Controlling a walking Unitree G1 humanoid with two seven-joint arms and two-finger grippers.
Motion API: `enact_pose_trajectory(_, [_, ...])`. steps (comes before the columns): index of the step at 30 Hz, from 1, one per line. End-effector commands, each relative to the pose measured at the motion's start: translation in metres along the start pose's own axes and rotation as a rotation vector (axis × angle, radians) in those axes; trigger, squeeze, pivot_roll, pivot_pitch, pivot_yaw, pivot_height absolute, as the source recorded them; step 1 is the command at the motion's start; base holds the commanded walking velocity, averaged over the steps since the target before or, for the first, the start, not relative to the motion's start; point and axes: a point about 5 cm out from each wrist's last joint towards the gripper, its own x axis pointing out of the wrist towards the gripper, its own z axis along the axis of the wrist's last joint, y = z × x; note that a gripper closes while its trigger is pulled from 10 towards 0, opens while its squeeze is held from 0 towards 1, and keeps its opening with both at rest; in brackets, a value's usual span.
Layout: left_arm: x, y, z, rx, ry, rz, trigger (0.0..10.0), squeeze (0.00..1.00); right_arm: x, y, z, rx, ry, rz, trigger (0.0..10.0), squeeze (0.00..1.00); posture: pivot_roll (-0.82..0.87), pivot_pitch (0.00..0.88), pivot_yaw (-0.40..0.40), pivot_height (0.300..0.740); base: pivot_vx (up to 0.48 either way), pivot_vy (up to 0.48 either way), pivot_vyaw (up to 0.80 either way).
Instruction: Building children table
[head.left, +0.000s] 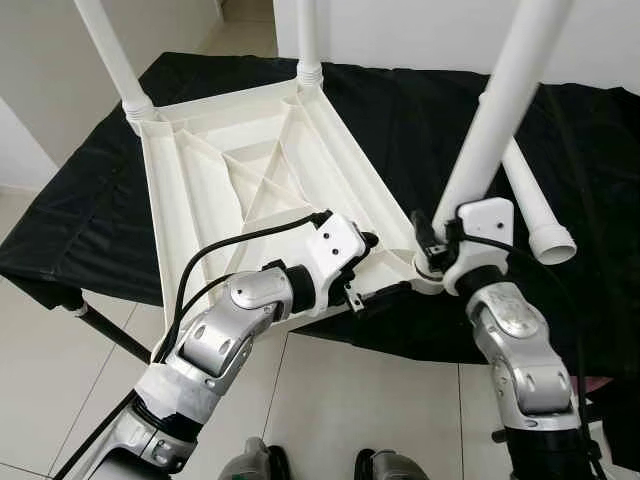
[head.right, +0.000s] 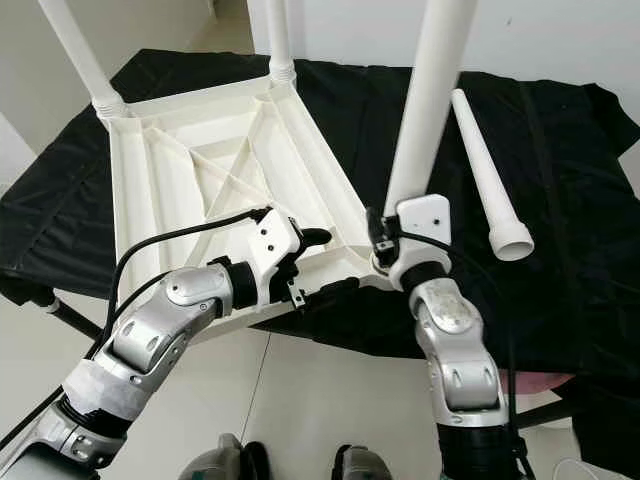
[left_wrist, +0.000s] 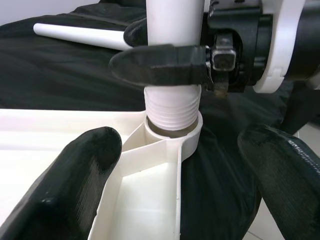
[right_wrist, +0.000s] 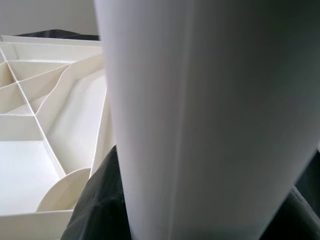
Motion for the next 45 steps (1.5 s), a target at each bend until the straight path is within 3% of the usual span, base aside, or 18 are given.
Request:
enact_pose_trajectory(1, [-0.002, -0.003, -0.002, -0.001, 0.012, -0.042, 10.0, 0.0, -0.006, 0.003, -0.029, 0.002, 0.113, 0.031, 10.0, 0.0, -0.11, 0.12, 0.068, 0.74, 0.0, 0.0, 0.0])
enact_pose_trajectory(12, [-0.003, 0.001, -0.001, 0.006, 0.018, -0.033, 10.0, 0.0, -0.011, 0.007, -0.045, 0.005, 0.106, 0.115, 10.0, 0.0, -0.1, 0.12, 0.083, 0.74, 0.0, 0.0, 0.0])
enact_pose_trajectory(14, [-0.003, 0.002, 0.0, 0.01, 0.019, -0.029, 10.0, 0.0, -0.008, 0.011, -0.047, 0.08, 0.096, 0.164, 10.0, 0.0, -0.1, 0.12, 0.085, 0.74, 0.0, 0.0, 0.0])
enact_pose_trajectory(18, [-0.003, 0.003, 0.001, 0.013, 0.016, -0.028, 10.0, 0.0, -0.003, 0.01, -0.052, 0.144, 0.12, 0.177, 10.0, 0.0, -0.1, 0.119, 0.086, 0.74, 0.0, 0.0, 0.0])
enact_pose_trajectory(25, [-0.002, 0.004, 0.003, 0.019, 0.01, -0.019, 10.0, 0.0, 0.005, 0.009, -0.063, 0.124, 0.19, 0.179, 10.0, 0.0, -0.1, 0.119, 0.083, 0.74, 0.0, 0.0, 0.0])
enact_pose_trajectory(38, [-0.002, 0.005, 0.003, 0.02, 0.009, -0.003, 10.0, 0.0, 0.015, 0.014, -0.057, 0.105, 0.177, 0.18, 10.0, 0.0, -0.1, 0.122, 0.073, 0.74, 0.0, 0.0, 0.0])
enact_pose_trajectory(42, [-0.002, 0.006, 0.003, 0.02, 0.006, 0.001, 10.0, 0.0, 0.031, 0.012, -0.047, 0.134, 0.211, 0.116, 10.0, 0.0, -0.1, 0.116, 0.068, 0.74, 0.0, 0.0, 0.0])
enact_pose_trajectory(45, [-0.002, 0.006, 0.003, 0.02, 0.006, 0.002, 10.0, 0.0, 0.034, 0.012, -0.046, 0.143, 0.221, 0.11, 10.0, 0.0, -0.1, 0.116, 0.068, 0.74, 0.0, 0.0, 0.0])
